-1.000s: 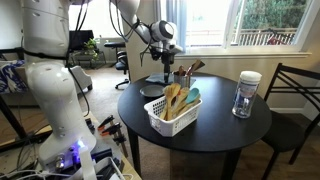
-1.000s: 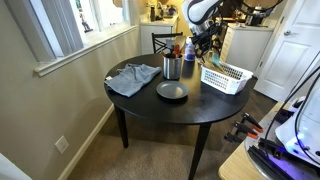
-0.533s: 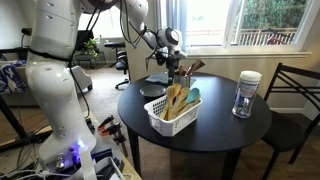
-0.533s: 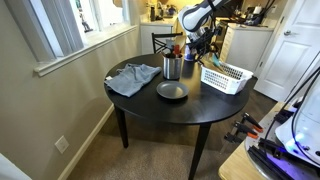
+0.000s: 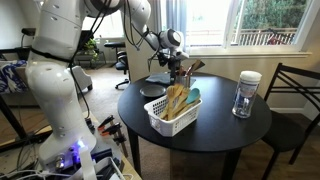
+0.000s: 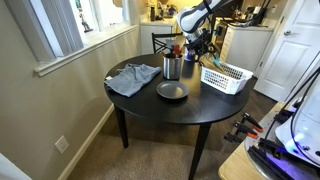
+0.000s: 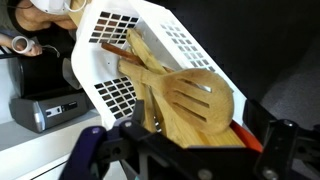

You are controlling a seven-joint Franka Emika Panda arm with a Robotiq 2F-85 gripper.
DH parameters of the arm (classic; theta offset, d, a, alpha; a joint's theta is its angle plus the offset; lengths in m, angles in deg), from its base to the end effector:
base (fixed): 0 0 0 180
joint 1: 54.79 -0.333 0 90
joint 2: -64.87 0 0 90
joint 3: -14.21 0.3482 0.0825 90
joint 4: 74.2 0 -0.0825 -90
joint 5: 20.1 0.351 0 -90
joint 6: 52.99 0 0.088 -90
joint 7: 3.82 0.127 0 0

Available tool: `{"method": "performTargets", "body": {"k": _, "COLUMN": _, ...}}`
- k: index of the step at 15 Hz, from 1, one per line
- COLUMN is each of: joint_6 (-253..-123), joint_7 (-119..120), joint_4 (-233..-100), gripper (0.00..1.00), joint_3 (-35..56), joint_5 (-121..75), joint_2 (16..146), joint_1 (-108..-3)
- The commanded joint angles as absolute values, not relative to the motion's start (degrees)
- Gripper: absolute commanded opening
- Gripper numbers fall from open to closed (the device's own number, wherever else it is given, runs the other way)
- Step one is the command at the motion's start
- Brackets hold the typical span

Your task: Put one wooden spoon from the basket in the silver holder.

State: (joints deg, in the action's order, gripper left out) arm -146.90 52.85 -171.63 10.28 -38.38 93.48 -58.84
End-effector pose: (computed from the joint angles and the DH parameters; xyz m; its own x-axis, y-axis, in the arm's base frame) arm 0.5825 -0.0325 0.3118 0.6266 -0.7773 -0.0555 -0.5996 -0.5264 0.6028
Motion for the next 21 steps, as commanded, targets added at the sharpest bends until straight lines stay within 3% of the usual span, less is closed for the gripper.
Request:
{"method": "performTargets", "body": {"k": 1, "joint_6": -145.1, "joint_7": 51.79, "joint_4": -169.98, "gripper": 1.0, "joint_3": 9.72, "joint_5": -37.8, "joint_2": 94.12, "joint_1": -59.36}}
{"method": "performTargets", "body": {"k": 15, "joint_6": -130.97, "joint_7": 52.18, "joint_4": -163.65, "gripper": 1.0, "joint_3": 8.86, "joint_5": -39.98, "joint_2": 98.72, "joint_1": -60.92}}
{"method": "performTargets", "body": {"k": 16, "joint_6": -132.22, "joint_7": 52.09, "joint_4": -164.1, "gripper": 0.75, "joint_3": 8.92, "joint_5": -40.1, "joint_2": 98.49, "joint_1": -60.89}}
{"method": "performTargets", "body": {"k": 17, "joint_6": -132.43, "joint_7": 51.91, "joint_4": -164.19, "gripper": 0.73, "joint_3": 8.96, "joint_5": -40.14, "joint_2": 98.48, "joint_1": -60.89}}
{"method": "performTargets", "body": {"k": 21, "joint_6": -133.04, "joint_7": 51.66, "joint_4": -164.34, "gripper": 0.45, "joint_3": 9.09, "joint_5": -39.97, "joint_2": 98.3, "joint_1": -60.81}}
